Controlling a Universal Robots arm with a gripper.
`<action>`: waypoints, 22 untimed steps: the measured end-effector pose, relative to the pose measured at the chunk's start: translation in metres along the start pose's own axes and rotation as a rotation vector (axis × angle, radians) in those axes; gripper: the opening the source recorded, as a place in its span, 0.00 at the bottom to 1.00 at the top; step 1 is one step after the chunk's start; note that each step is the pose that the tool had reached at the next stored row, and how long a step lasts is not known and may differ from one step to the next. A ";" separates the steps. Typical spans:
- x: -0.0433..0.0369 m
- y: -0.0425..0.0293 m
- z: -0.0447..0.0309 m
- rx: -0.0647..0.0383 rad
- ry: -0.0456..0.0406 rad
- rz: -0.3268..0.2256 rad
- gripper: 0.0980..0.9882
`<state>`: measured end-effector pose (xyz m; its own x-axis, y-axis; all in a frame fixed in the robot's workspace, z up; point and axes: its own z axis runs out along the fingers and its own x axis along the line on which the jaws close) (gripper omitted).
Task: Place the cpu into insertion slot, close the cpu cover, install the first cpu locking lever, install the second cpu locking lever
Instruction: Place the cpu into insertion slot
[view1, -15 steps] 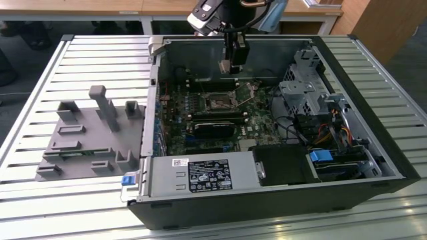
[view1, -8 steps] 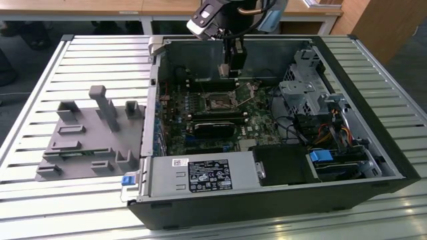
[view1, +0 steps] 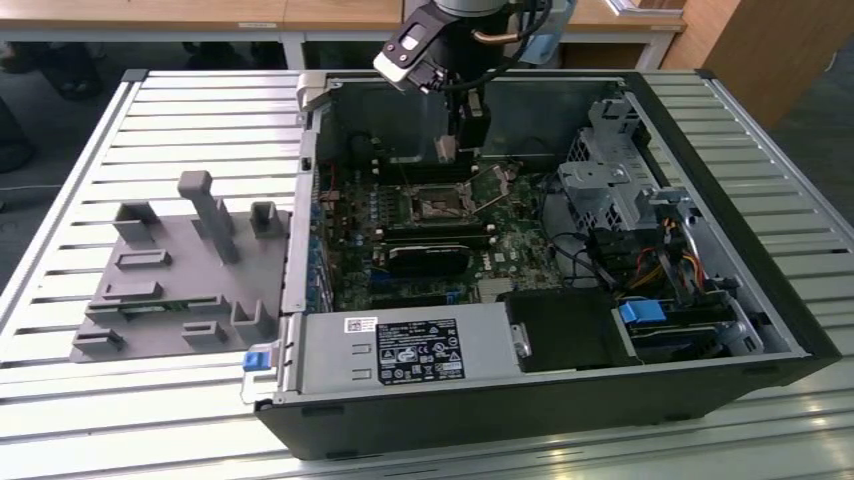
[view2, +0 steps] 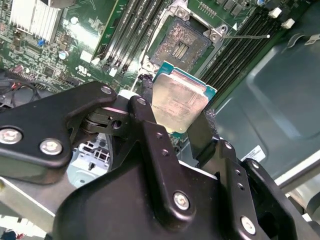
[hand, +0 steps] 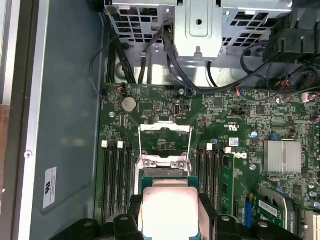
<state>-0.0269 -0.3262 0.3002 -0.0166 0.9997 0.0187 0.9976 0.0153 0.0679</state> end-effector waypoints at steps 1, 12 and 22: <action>0.0001 -0.0001 0.0013 0.000 0.0000 0.000 0.48; 0.0000 -0.0053 0.0092 0.000 -0.0005 0.000 0.48; -0.0001 -0.0081 0.0194 0.000 -0.0005 0.000 0.48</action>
<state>-0.0336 -0.3261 0.2803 -0.0170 0.9997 0.0182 0.9976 0.0158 0.0679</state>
